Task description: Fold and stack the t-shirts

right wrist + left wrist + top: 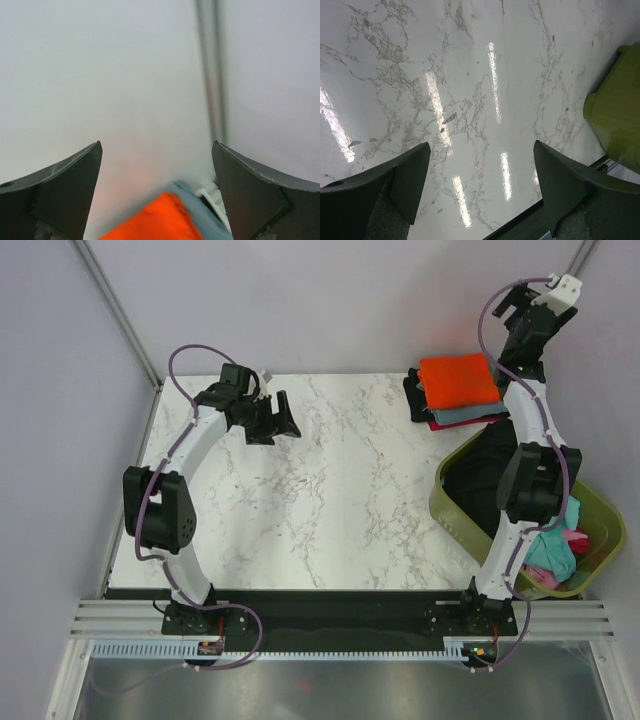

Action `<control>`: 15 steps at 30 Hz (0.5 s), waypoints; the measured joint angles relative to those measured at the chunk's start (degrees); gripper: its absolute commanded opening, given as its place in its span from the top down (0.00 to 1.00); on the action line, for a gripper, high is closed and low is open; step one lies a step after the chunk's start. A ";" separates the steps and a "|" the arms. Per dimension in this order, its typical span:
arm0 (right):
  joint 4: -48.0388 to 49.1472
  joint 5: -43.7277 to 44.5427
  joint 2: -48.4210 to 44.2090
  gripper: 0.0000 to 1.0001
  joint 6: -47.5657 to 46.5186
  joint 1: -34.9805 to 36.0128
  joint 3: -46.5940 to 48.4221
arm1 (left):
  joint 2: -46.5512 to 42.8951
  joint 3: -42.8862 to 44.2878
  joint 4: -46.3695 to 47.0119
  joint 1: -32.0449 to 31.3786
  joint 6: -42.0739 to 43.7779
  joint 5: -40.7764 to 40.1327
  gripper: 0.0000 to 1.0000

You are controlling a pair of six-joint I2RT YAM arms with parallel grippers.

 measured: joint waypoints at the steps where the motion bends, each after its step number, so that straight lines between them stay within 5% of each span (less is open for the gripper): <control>1: 0.02 -0.72 -1.84 0.02 0.50 0.90 -0.22 | -0.48 -0.09 0.20 0.00 -0.09 0.15 0.09; 9: -3.67 -10.16 -19.06 0.02 6.58 14.84 -13.64 | -2.69 -0.52 1.92 0.00 -0.31 0.37 0.09; 15: -10.43 -5.01 -30.10 0.02 9.18 36.94 -36.04 | -4.31 -0.79 2.73 0.00 -0.28 -0.46 0.09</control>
